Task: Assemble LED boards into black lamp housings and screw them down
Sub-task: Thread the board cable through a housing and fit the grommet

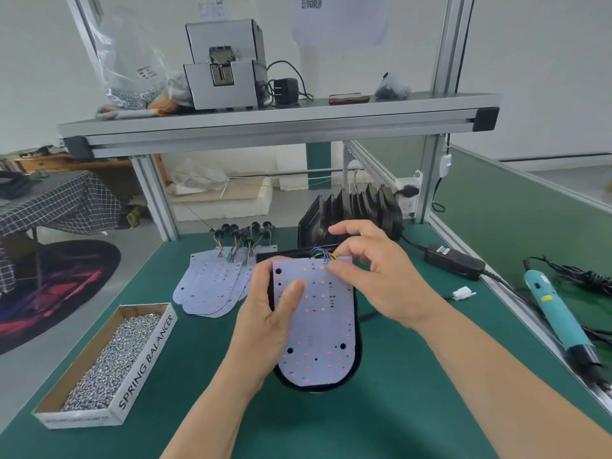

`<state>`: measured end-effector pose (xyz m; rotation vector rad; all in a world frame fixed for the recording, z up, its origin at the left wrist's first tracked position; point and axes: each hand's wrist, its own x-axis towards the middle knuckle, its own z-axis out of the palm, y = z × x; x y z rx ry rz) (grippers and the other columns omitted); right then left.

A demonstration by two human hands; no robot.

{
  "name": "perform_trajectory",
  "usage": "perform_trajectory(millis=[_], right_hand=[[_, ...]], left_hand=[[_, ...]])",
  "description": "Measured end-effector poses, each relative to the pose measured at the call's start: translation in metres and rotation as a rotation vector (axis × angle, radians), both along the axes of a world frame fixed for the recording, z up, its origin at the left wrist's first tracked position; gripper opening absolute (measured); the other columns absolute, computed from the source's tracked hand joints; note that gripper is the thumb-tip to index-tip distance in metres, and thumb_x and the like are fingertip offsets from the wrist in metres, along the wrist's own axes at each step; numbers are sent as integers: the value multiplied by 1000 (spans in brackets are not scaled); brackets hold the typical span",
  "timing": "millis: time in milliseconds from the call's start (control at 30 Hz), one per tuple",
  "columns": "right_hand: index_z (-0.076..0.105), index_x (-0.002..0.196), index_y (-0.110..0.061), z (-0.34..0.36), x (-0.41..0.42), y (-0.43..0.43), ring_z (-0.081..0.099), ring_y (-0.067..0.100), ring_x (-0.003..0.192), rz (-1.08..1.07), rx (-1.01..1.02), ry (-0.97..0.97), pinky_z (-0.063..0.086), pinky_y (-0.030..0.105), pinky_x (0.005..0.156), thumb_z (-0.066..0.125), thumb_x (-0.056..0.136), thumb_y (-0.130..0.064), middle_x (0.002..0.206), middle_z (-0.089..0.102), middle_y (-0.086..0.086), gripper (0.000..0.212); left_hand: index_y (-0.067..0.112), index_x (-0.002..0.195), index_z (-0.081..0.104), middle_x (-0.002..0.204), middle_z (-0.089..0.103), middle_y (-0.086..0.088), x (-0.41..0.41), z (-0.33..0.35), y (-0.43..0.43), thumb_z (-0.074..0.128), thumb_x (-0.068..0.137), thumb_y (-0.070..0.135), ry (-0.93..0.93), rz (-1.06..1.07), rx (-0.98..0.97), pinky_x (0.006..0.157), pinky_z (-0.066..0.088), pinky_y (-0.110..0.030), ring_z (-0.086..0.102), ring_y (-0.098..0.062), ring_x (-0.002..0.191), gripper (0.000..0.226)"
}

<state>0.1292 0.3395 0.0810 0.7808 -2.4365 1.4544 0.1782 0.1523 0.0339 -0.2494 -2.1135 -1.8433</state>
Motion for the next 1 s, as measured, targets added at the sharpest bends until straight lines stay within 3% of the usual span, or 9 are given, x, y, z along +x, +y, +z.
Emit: perform_trajectory(millis=[100, 233, 300, 433, 500, 667, 767, 900, 1000], right_hand=[[69, 83, -2, 1, 1, -4, 60, 11, 78, 14, -179, -86, 50, 22, 77, 70, 93, -7, 126, 53, -6, 11], [68, 82, -1, 7, 0, -8, 58, 5, 92, 13, -128, -26, 51, 30, 87, 68, 94, -5, 121, 52, -2, 12], [70, 86, -2, 8, -1, -10, 54, 14, 111, -12, 12, 52, 44, 29, 98, 69, 94, -10, 121, 52, -2, 11], [71, 93, -5, 5, 0, -9, 42, 17, 125, -34, 169, 143, 22, 3, 99, 70, 94, -15, 125, 54, 2, 11], [72, 94, -7, 4, 0, -6, 40, 17, 128, -41, 161, 168, 22, 5, 102, 72, 93, -19, 129, 51, 1, 12], [75, 98, -13, -14, 6, -15, 55, 17, 118, -87, -334, 251, 46, 26, 95, 66, 93, -18, 127, 53, -3, 11], [63, 128, -24, -24, 8, -23, 60, 18, 104, -125, -462, 244, 54, 35, 80, 66, 93, -6, 131, 50, -2, 40], [39, 149, -29, -18, 4, -14, 63, 9, 106, 14, -341, -123, 55, 29, 87, 67, 92, -5, 131, 58, -1, 68], [47, 144, -23, -11, 3, -5, 68, 19, 106, 183, 53, -431, 54, 36, 98, 69, 90, -4, 120, 70, 6, 60]], left_hand=[[66, 111, 42, 105, 67, 29, -2, -3, -3, 57, 85, 63, 34, 46, -100, 74, 49, -11, 65, 5, 93, 30], [63, 132, 27, 116, 53, 46, -1, -7, -2, 52, 89, 63, 46, 140, -118, 77, 43, -3, 55, 16, 103, 50], [49, 137, 33, 98, 58, 37, -4, -10, 0, 50, 92, 66, 6, 254, 60, 72, 45, -13, 54, 13, 83, 51], [43, 76, 60, 60, 51, 25, -5, -4, 3, 56, 94, 58, -98, 275, 134, 61, 37, -28, 43, 1, 57, 24], [38, 71, 64, 67, 62, 20, -7, -3, 1, 72, 88, 51, -153, 236, 188, 64, 47, -33, 55, -11, 64, 22], [27, 104, 70, 103, 78, 2, -8, 9, 1, 79, 80, 45, -164, 91, 295, 81, 56, -38, 75, -19, 95, 31], [25, 108, 67, 103, 78, 3, -7, 10, 0, 75, 88, 41, -186, 108, 327, 79, 56, -38, 75, -18, 94, 27], [28, 103, 68, 101, 77, 2, -4, 5, -4, 70, 91, 37, -213, 175, 382, 81, 57, -40, 74, -18, 93, 15], [28, 102, 68, 100, 77, 2, -5, 4, -8, 69, 92, 35, -179, 232, 425, 81, 58, -43, 74, -23, 95, 12]])
